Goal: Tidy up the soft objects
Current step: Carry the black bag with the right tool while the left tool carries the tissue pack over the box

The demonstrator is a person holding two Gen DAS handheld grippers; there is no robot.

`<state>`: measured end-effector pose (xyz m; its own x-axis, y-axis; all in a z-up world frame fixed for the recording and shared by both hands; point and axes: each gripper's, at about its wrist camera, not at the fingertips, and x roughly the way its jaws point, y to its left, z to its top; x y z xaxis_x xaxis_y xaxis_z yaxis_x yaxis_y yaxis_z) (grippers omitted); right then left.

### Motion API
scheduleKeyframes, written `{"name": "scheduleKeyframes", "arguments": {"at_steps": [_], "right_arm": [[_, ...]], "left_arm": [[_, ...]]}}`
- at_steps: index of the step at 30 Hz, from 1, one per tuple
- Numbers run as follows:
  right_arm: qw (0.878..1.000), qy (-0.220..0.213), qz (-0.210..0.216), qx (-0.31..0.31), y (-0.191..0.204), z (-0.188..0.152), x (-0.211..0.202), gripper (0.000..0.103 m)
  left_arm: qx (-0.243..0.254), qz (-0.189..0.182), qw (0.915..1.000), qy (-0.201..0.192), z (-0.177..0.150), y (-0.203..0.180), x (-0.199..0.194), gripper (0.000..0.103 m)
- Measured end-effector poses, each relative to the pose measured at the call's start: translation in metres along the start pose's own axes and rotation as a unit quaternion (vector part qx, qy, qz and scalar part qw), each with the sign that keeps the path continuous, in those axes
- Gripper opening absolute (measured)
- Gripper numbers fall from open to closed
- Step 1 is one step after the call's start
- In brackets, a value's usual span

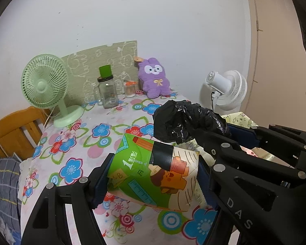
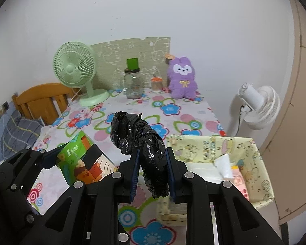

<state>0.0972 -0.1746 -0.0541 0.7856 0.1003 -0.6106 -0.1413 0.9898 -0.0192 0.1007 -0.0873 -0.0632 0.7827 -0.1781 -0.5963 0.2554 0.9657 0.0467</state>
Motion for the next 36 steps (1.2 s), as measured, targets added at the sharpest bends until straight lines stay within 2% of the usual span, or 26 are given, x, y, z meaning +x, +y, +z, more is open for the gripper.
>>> {"name": "scheduleKeyframes", "arguments": {"at_steps": [26, 36], "right_arm": [[0.997, 0.008, -0.054, 0.061, -0.095, -0.008, 0.010, 0.027], [0.994, 0.024, -0.068, 0.085, -0.128, -0.017, 0.021, 0.027]], "left_arm": [[0.060, -0.055, 0.9966, 0.008, 0.025, -0.082, 0.042, 0.077], [0.079, -0.073, 0.9938, 0.029, 0.026, -0.107, 0.066, 0.081]]}}
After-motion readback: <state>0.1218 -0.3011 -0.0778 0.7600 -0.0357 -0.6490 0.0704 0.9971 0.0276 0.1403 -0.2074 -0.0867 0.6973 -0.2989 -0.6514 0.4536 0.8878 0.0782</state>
